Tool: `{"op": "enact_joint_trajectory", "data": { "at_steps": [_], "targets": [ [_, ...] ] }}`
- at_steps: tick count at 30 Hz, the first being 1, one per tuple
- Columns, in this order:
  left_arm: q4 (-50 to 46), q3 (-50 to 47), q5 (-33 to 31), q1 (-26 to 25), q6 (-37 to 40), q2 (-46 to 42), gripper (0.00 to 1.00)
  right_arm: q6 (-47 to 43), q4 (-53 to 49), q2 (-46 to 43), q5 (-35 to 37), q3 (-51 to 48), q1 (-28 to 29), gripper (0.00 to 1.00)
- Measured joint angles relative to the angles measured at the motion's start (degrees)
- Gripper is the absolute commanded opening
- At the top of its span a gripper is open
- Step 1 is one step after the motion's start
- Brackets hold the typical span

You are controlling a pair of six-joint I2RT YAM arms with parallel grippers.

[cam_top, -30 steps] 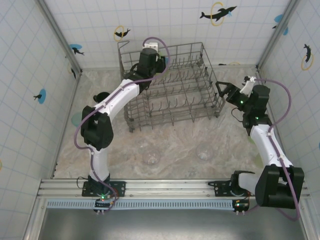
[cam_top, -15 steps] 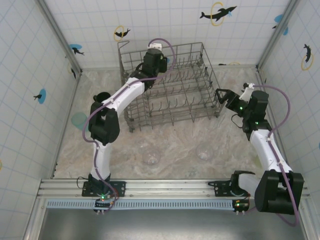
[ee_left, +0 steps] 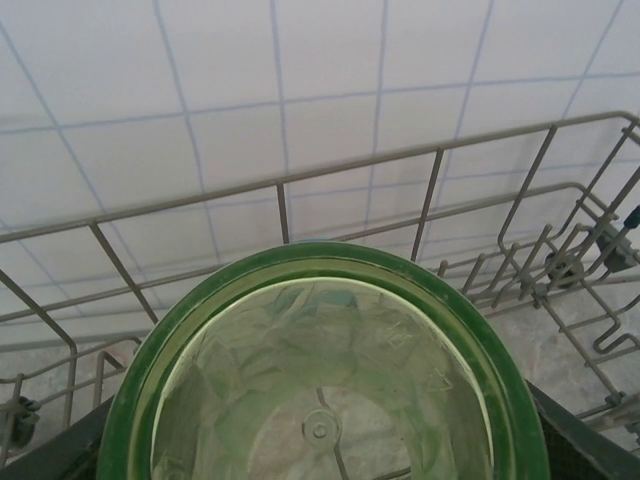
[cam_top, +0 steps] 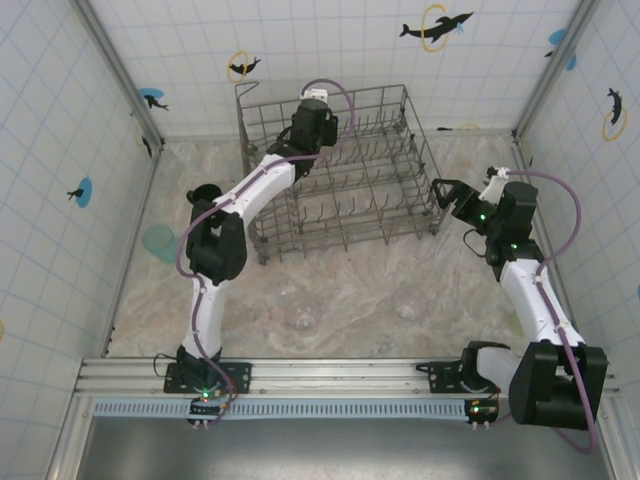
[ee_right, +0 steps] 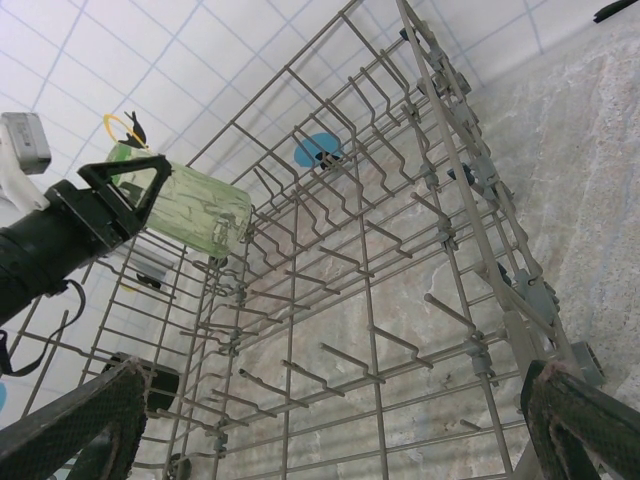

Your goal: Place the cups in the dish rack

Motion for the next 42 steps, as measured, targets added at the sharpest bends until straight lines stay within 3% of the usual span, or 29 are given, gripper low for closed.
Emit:
{"op": "enact_joint_trajectory", "data": {
  "at_steps": [14, 19, 22, 25, 28, 32, 35, 42],
  "targets": [
    [1.7, 0.0, -1.3, 0.0, 0.0, 3.8, 0.01, 0.4, 0.1, -1.0, 0.5, 0.0, 0.0, 1.0],
    [2.2, -0.3, -1.6, -0.1, 0.0, 5.0, 0.19, 0.9, 0.3, -1.1, 0.8, 0.0, 0.0, 1.0],
    [2.7, -1.3, -1.6, -0.1, -0.2, 5.0, 0.54, 0.9, 0.3, -1.1, 0.9, 0.0, -0.1, 1.0],
    [3.4, -2.2, -1.6, -0.1, -0.8, 5.0, 0.59, 0.8, 0.2, -1.2, 1.1, 0.0, -0.3, 1.0],
    [4.0, -3.3, -1.3, -0.1, -1.6, 4.8, 0.76, 0.6, 0.2, -1.4, 1.3, 0.0, -0.4, 1.0],
    [3.4, -4.6, -0.1, -0.1, -4.0, 4.5, 0.84, 0.5, 0.2, -1.6, 1.4, 0.0, -0.4, 1.0],
    [2.1, -5.3, 0.2, -0.2, -5.4, 4.5, 0.96, 0.5, 0.2, -1.6, 1.4, 0.0, -0.5, 1.0],
    [-1.9, -5.2, 0.8, -0.2, -9.1, 3.8, 0.97, 0.9, -1.7, -1.9, 3.3, 0.0, -0.7, 1.0]
  ]
}}
